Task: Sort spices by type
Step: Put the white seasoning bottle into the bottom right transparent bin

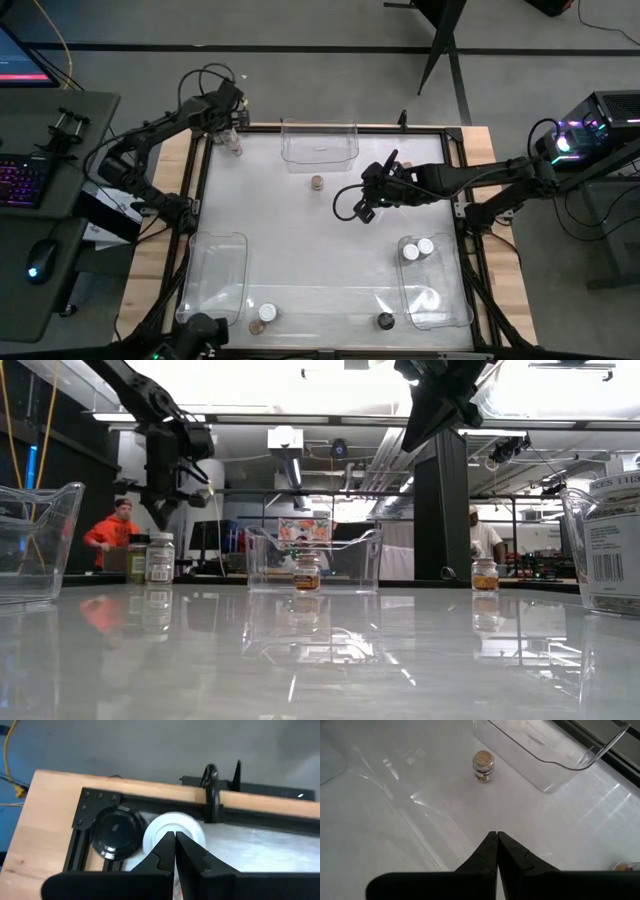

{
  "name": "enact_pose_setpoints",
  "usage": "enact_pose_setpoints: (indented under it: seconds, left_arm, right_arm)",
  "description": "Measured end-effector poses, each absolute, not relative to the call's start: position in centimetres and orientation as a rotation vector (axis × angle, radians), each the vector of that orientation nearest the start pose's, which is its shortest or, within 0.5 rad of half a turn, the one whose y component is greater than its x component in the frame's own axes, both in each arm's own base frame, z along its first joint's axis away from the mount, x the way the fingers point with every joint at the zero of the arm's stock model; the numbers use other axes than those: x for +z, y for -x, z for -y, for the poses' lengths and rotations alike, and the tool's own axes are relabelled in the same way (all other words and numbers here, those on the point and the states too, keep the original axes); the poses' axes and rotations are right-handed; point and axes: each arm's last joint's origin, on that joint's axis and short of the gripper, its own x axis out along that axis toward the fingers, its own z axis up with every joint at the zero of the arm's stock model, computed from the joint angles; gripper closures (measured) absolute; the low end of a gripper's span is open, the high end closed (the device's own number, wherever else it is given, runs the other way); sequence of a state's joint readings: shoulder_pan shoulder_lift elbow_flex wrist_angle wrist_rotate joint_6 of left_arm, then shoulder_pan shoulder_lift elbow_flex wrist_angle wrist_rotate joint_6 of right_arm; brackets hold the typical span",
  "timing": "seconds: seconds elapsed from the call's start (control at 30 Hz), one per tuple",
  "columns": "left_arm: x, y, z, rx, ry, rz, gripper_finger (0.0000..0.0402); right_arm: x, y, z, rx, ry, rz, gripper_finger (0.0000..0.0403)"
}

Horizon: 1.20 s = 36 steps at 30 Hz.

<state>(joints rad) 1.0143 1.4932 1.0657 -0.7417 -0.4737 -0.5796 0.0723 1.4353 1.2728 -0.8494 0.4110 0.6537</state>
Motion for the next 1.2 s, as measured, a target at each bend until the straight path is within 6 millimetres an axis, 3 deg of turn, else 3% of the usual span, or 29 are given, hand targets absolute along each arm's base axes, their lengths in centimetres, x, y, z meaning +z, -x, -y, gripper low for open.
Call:
enact_pose_setpoints:
  seconds: [0.37,0.67,1.2]
  left_arm:
    - [23.2,-14.2,-24.6,1.694,0.792,-0.764,0.0401]
    - [21.1,-14.4,-23.5,1.721,0.815,-0.743,0.0401]
    - [21.2,-19.2,-20.9,1.503,0.800,-0.666,0.0401]
  right_arm:
    - [30.5,-28.6,-0.9,-0.619,-0.369,-0.831,0.0402]
    - [30.5,-28.6,-0.9,-0.619,-0.369,-0.831,0.0402]
    - [30.5,-28.6,-0.9,-0.611,-0.355,-0.836,0.0402]
